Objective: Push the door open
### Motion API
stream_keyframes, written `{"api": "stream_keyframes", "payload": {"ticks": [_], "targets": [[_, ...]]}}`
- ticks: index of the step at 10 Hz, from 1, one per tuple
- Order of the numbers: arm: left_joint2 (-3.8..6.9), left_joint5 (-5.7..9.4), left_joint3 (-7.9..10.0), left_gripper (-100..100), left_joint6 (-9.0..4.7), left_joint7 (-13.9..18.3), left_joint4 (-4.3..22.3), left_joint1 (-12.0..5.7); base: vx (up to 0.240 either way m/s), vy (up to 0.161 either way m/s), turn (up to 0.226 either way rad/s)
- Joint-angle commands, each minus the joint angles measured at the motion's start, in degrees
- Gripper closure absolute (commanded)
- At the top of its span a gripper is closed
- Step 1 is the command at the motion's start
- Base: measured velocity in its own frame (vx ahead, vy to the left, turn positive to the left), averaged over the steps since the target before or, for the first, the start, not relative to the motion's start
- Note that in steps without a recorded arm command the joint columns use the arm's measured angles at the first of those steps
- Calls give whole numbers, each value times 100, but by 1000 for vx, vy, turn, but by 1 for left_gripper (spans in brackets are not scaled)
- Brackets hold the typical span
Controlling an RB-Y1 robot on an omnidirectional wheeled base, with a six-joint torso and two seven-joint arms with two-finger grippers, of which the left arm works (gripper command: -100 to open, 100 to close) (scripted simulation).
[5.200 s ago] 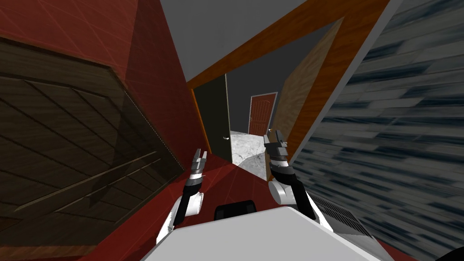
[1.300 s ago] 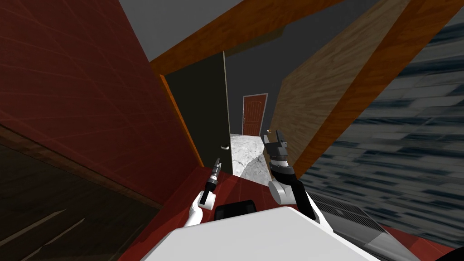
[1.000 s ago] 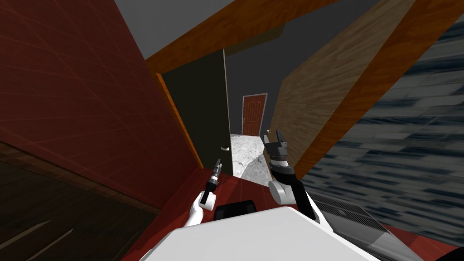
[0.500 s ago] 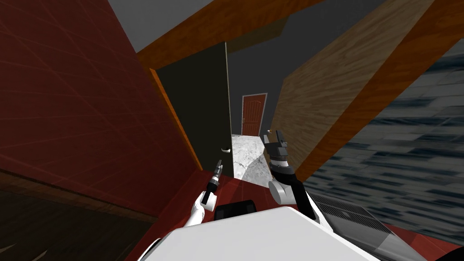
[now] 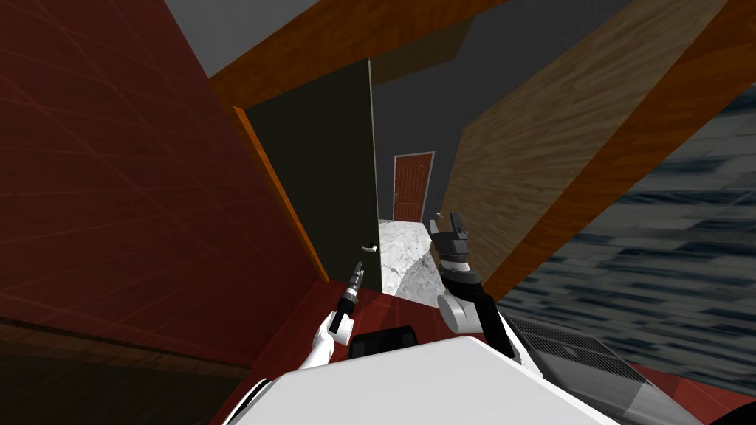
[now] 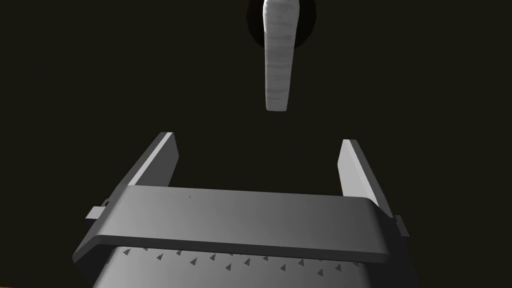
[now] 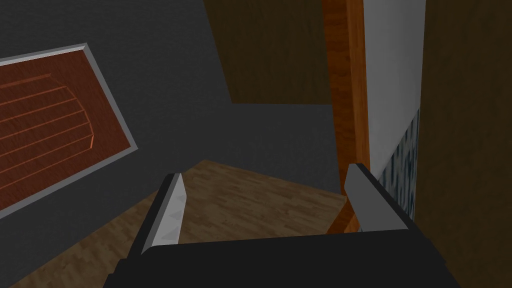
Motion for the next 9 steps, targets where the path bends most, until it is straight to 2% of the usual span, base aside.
{"api": "stream_keyframes", "payload": {"ticks": [1, 3, 6, 9], "targets": [[-33, 9, 0, -100, -62, -18, 171, -72, 36, 26, -9], [15, 15, 20, -100, -49, -20, 139, -56, 58, -14, -18], [32, 29, 58, -100, -65, -48, 167, -52, 198, -57, -29], [-12, 47, 104, -100, -85, -83, 201, -47, 212, -46, -30]]}}
